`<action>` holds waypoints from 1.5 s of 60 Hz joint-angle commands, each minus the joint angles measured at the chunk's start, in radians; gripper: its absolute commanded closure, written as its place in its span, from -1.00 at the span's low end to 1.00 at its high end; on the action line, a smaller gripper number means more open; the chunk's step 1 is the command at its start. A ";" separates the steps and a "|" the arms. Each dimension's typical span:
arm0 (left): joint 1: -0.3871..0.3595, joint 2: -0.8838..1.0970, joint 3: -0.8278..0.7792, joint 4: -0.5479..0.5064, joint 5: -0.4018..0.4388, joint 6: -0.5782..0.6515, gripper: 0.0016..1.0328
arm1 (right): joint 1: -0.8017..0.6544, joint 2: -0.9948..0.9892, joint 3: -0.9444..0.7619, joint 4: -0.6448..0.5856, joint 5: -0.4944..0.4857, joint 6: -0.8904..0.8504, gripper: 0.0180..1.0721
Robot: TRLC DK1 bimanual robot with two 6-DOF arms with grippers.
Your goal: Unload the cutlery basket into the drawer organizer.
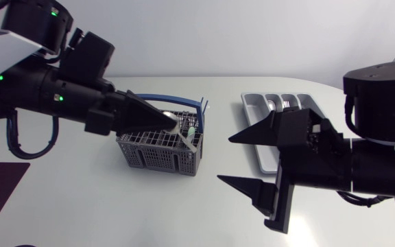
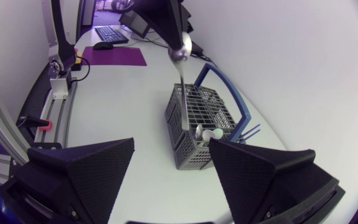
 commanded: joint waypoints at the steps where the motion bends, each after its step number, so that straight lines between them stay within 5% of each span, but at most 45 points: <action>1: -0.046 0.035 0.049 -0.037 0.028 0.093 0.88 | -0.019 0.011 -0.007 -0.029 -0.040 -0.045 -0.65; 9: -0.104 0.073 0.086 -0.100 0.039 0.182 0.88 | -0.061 0.039 0.008 -0.054 -0.120 -0.065 -0.64; 23: -0.175 0.170 0.174 -0.238 0.044 0.314 0.88 | -0.085 0.094 0.030 -0.057 -0.209 -0.110 -0.30; 40: -0.192 0.205 0.213 -0.318 0.044 0.399 0.88 | -0.084 0.114 0.076 -0.111 -0.284 -0.137 -0.01; 51: -0.210 0.218 0.221 -0.327 0.044 0.409 0.88 | -0.075 0.149 0.097 -0.121 -0.307 -0.143 0.09; 71: -0.215 0.227 0.232 -0.342 0.048 0.414 0.88 | -0.056 0.160 0.097 -0.121 -0.315 -0.153 0.61; 90: -0.224 0.227 0.229 -0.346 0.054 0.417 0.88 | -0.049 0.170 0.100 -0.121 -0.326 -0.153 0.69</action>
